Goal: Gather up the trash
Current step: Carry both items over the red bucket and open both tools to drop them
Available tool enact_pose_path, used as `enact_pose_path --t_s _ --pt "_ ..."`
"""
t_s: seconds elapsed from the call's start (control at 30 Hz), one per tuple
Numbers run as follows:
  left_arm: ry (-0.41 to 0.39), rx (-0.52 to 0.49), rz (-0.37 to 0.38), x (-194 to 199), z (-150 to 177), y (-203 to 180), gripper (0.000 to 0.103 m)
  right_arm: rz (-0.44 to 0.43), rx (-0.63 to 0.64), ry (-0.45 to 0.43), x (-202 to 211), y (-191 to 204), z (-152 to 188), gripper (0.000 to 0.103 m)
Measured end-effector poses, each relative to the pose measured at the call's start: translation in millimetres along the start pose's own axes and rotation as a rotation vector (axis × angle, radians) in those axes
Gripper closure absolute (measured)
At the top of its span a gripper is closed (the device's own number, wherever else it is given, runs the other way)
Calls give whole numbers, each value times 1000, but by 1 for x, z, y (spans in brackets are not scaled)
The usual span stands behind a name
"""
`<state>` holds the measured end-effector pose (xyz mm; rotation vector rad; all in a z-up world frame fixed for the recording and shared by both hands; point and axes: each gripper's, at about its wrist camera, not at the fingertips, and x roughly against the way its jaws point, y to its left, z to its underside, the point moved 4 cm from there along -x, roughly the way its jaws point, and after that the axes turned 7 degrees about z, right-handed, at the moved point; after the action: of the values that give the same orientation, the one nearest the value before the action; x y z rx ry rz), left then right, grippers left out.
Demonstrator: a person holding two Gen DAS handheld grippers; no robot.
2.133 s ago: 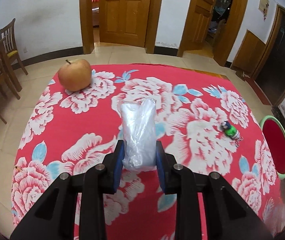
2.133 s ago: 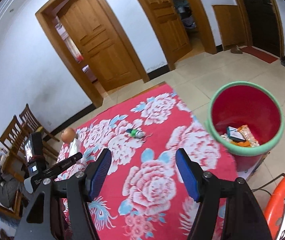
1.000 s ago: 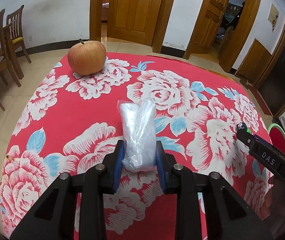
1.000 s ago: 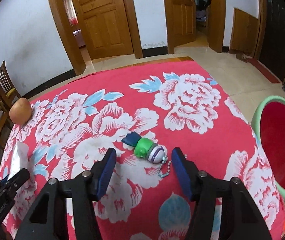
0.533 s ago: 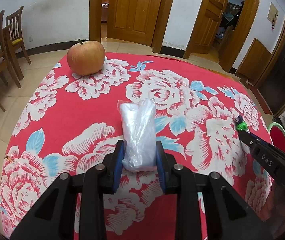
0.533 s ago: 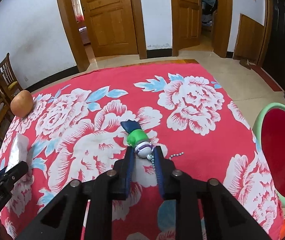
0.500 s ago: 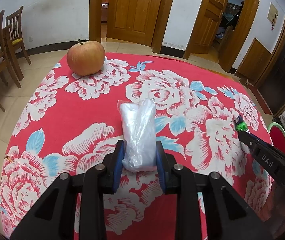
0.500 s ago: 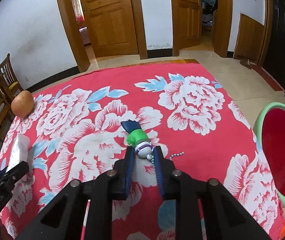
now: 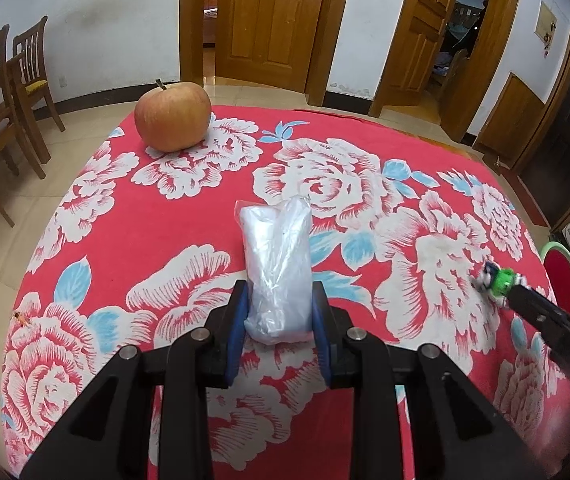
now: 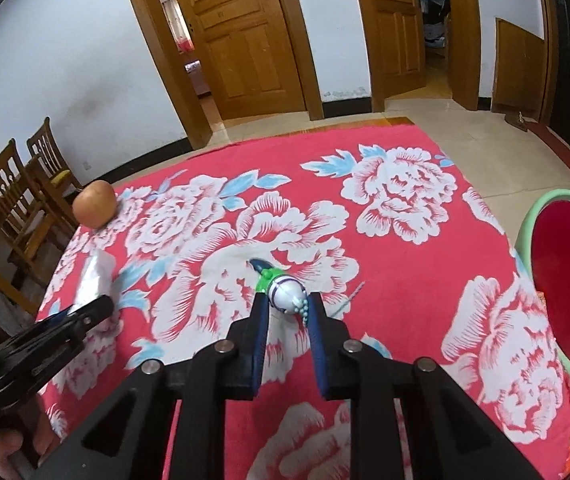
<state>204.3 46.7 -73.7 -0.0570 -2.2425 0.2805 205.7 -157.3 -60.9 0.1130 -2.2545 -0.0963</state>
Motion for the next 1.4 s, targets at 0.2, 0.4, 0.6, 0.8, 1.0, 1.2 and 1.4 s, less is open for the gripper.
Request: enact_pose_path --t_s 0.2,0.4,0.6,0.8,1.0,1.2,1.4 --pt "-18 -41 -21 3 0 -10 73 -29 -15 -25 21 -9 2 83" --pt "-22 -49 -18 19 1 -21 73 -45 -35 -47 40 -24 4 83" --pt "2 -77 32 30 8 -53 73 -57 -79 -84 65 -50 4 83" --pt "19 -109 117 39 14 -98 73 -43 -129 -128 89 -84 3 83" --pt "48 -152 183 33 19 -149 73 -2 -181 -142 105 -127 1 83" --pt "75 -204 230 29 27 -198 73 52 -238 -152 113 -176 3 83" --pt "90 -270 253 24 33 -243 73 104 -288 -145 114 -223 8 90"
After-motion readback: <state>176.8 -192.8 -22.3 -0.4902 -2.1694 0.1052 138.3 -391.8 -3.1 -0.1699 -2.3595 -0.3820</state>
